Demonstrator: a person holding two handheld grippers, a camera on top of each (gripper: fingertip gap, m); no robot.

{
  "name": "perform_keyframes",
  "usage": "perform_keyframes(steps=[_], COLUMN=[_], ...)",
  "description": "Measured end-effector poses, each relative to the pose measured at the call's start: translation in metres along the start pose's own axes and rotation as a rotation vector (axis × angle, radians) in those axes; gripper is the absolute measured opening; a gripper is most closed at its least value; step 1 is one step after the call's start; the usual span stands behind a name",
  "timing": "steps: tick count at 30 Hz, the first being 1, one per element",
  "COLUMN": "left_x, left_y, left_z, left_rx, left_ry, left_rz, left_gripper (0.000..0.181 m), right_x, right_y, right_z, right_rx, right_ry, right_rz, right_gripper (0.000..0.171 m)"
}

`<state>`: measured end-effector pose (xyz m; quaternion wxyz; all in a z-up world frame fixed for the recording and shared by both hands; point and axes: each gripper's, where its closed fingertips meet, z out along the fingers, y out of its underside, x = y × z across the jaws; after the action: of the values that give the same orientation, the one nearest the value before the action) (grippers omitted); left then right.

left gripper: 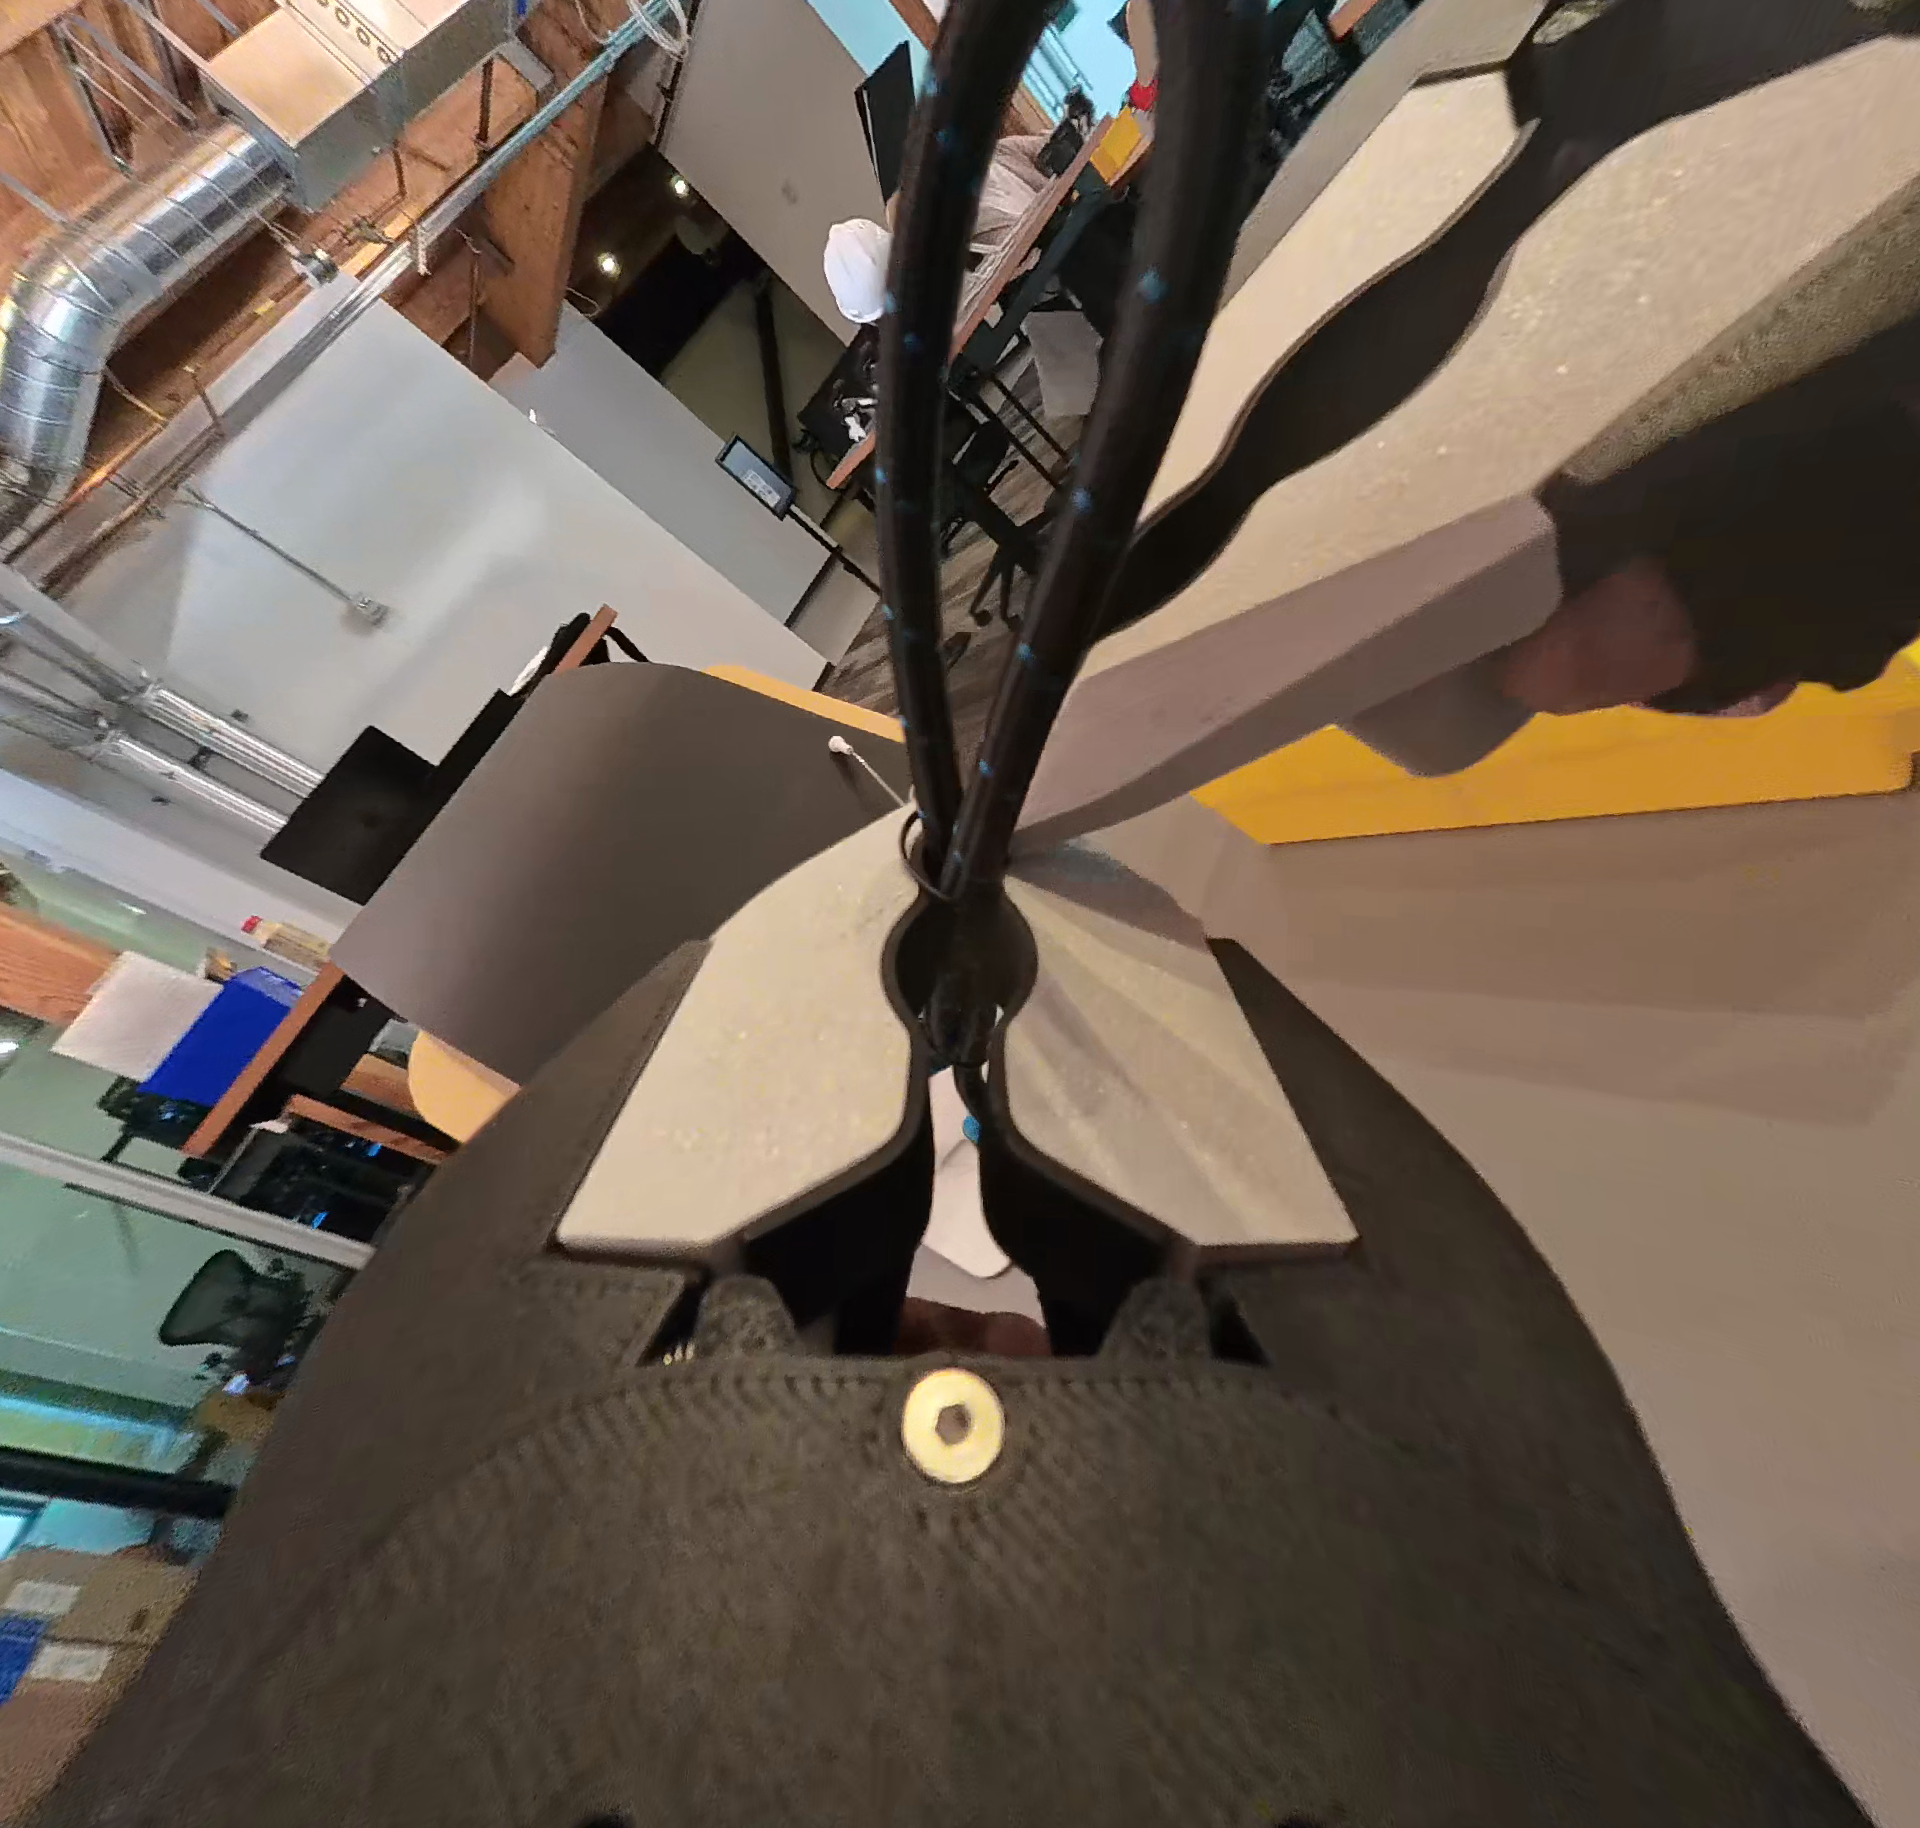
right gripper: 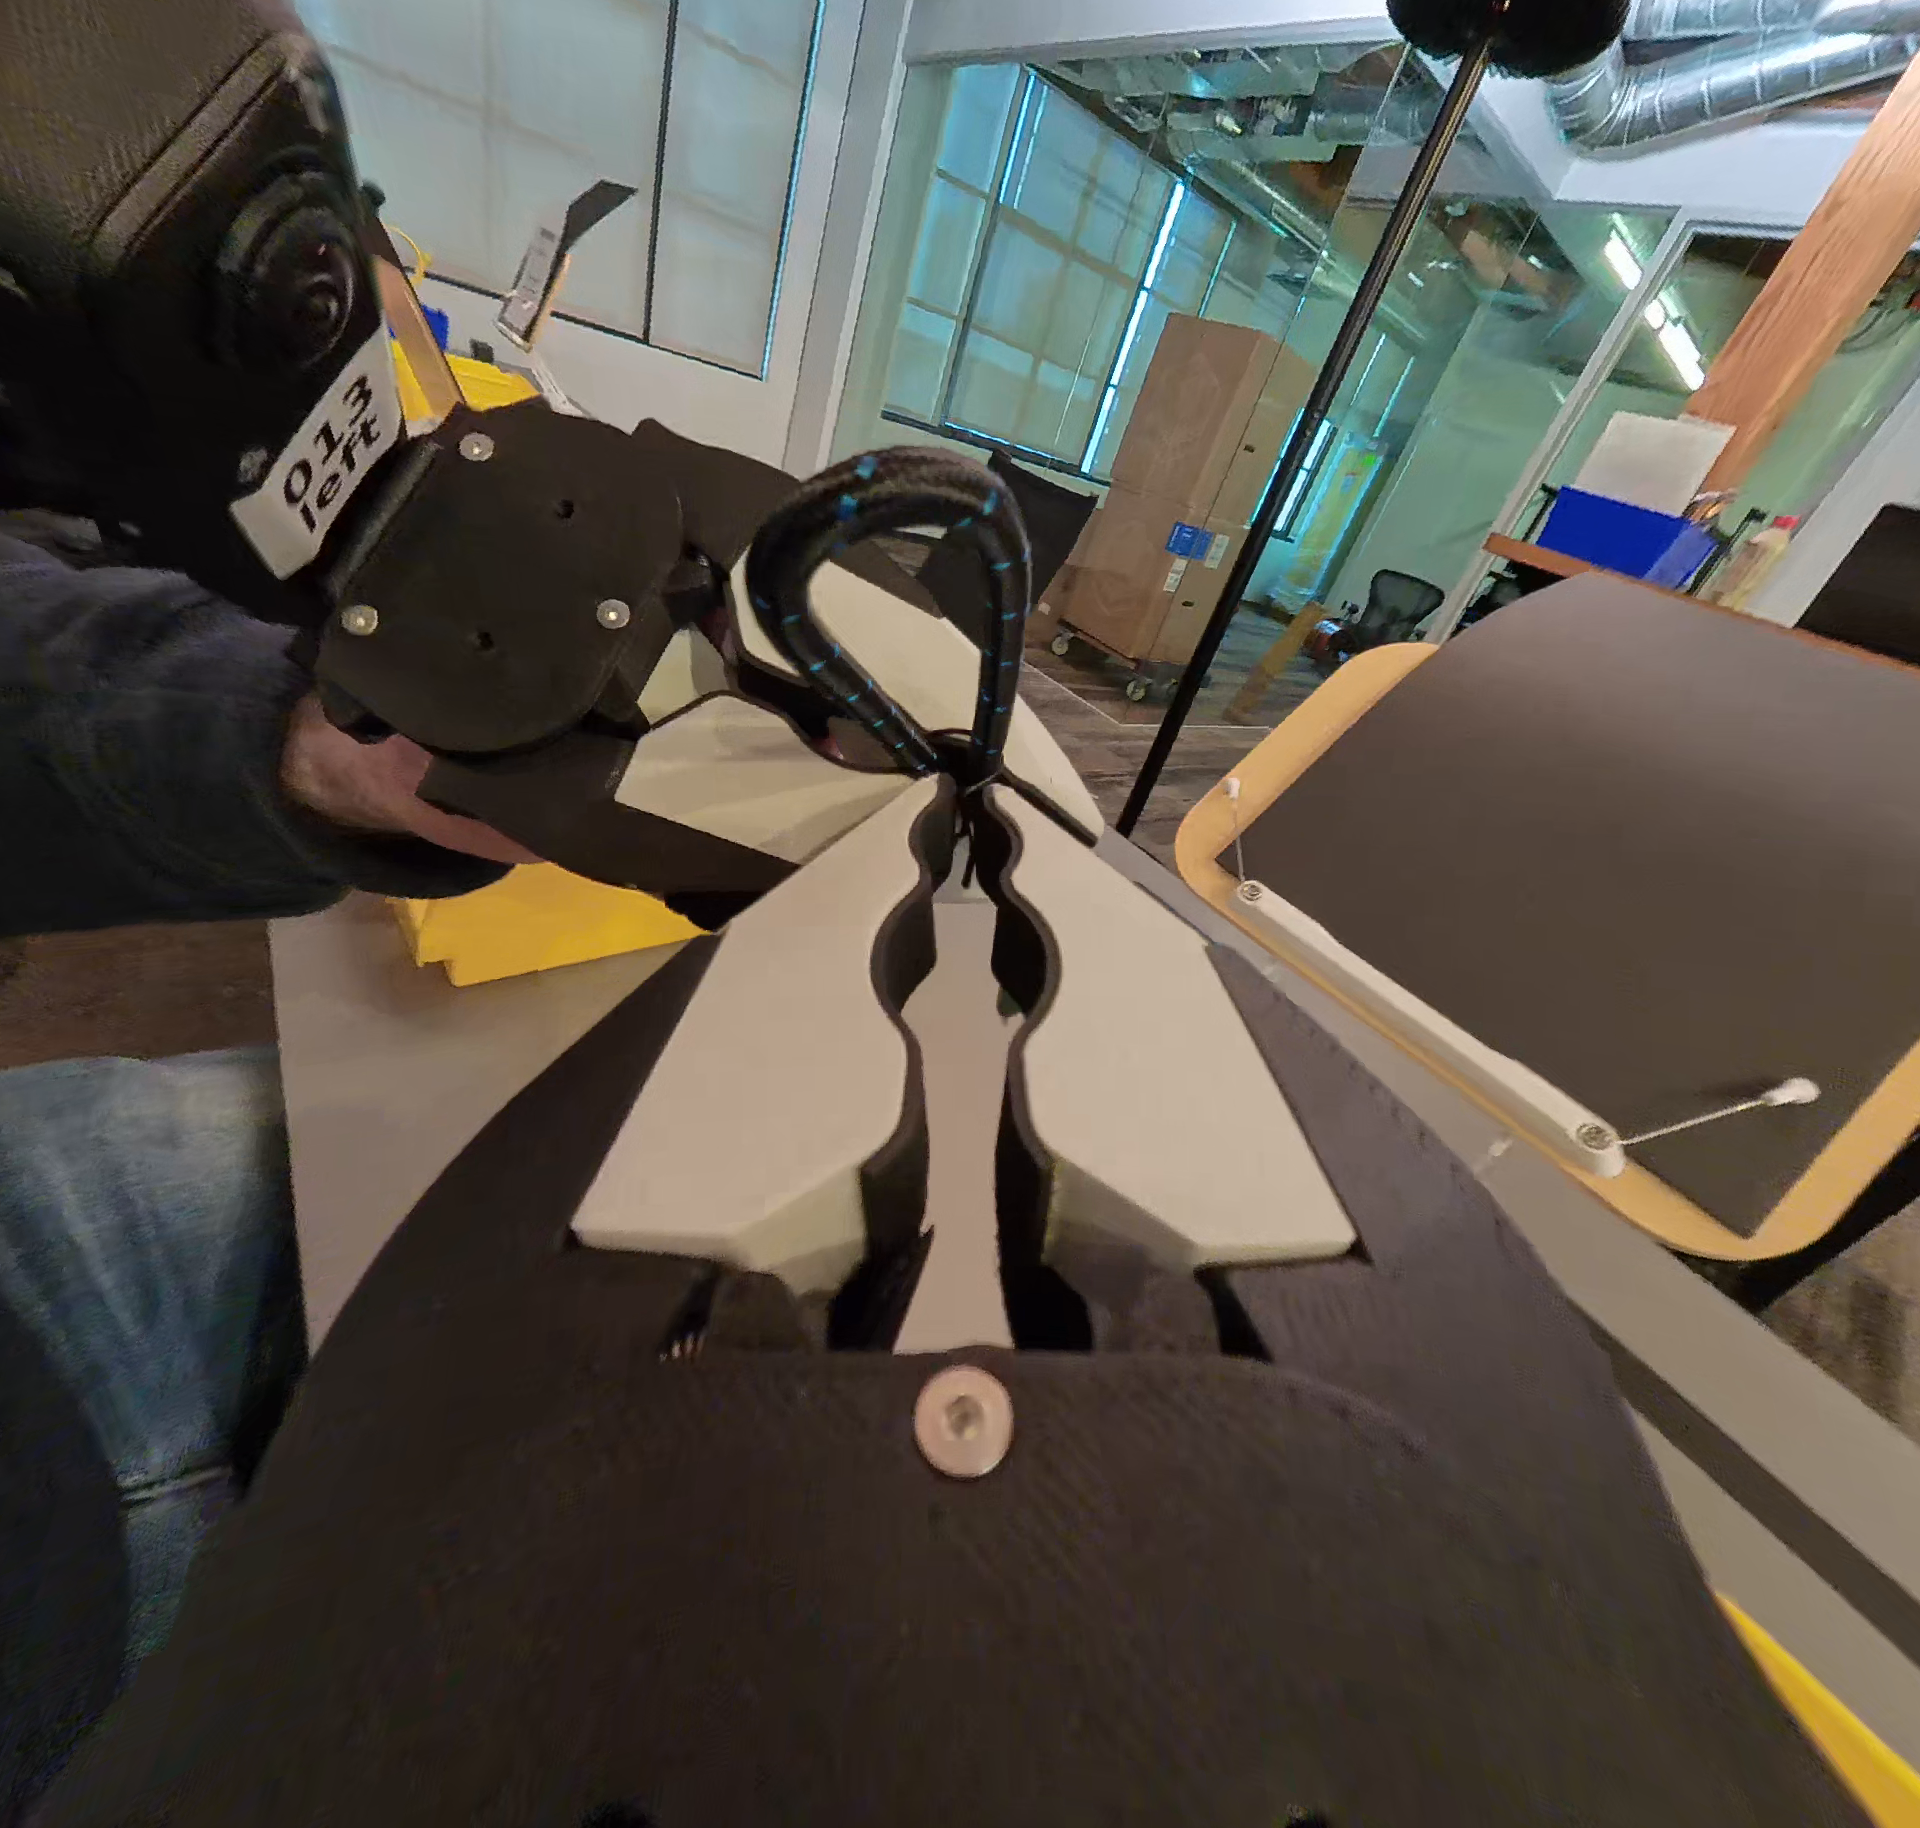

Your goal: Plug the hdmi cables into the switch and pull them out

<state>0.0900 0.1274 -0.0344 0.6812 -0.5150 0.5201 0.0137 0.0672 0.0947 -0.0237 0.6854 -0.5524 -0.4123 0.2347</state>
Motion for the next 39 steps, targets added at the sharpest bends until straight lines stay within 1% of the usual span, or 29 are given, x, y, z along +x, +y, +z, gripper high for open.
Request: perform_keyframes(steps=[3,6,8,11,13,16,18,24,29,31,33,34,36,39], left_x=[0.001,0.005,0.011,0.025,0.031,0.031,0.033,0.034,0.036,0.04,0.05,0.051,0.052,0.058], left_y=[-0.002,-0.001,0.0,0.005,0.007,0.004,0.004,0.005,0.01,0.015,0.02,0.02,0.016,0.011], left_z=[-0.001,-0.001,-0.001,-0.003,-0.002,-0.003,-0.003,-0.007,-0.013,-0.016,-0.023,-0.026,-0.032,-0.045], left_rx=[0.001,-0.03,-0.057,-0.108,-0.125,-0.08,-0.072,-0.024,0.042,0.085,0.12,0.148,0.214,0.253], left_ry=[0.024,0.098,0.192,0.374,0.453,0.5,0.518,0.55,0.613,0.683,0.847,0.904,0.967,1.043], left_rz=[-0.037,-0.082,-0.154,-0.293,-0.375,-0.439,-0.452,-0.476,-0.523,-0.566,-0.63,-0.66,-0.677,-0.671], left_gripper=[0.002,0.002,0.001,0.002,0.002,0.004,0.008,0.023,0.034,0.036,0.041,0.041,0.039,0.038], right_x=[0.0,-0.001,-0.001,-0.001,0.0,0.003,0.004,0.01,0.011,0.01,0.01,0.011,0.015,0.021], right_y=[-0.002,0.0,0.001,0.008,0.011,0.011,0.011,0.011,0.005,0.001,-0.002,-0.003,-0.003,0.004], right_z=[-0.001,-0.002,-0.003,-0.005,-0.004,-0.004,-0.004,-0.005,-0.004,-0.003,-0.002,-0.001,-0.001,0.0], right_rx=[-0.02,-0.088,-0.146,-0.243,-0.276,-0.253,-0.236,-0.165,-0.109,-0.087,-0.071,-0.064,-0.058,-0.083], right_ry=[0.012,0.04,0.052,0.028,0.018,0.011,-0.002,-0.036,-0.072,-0.1,-0.119,-0.123,-0.12,-0.112], right_rz=[-0.079,-0.274,-0.45,-0.673,-0.711,-0.661,-0.592,-0.391,-0.281,-0.234,-0.193,-0.175,-0.15,-0.142], right_gripper=[0.0,0.0,0.0,0.0,0.0,0.0,0.0,0.0,0.0,0.0,0.0,0.0,0.0,0.0])
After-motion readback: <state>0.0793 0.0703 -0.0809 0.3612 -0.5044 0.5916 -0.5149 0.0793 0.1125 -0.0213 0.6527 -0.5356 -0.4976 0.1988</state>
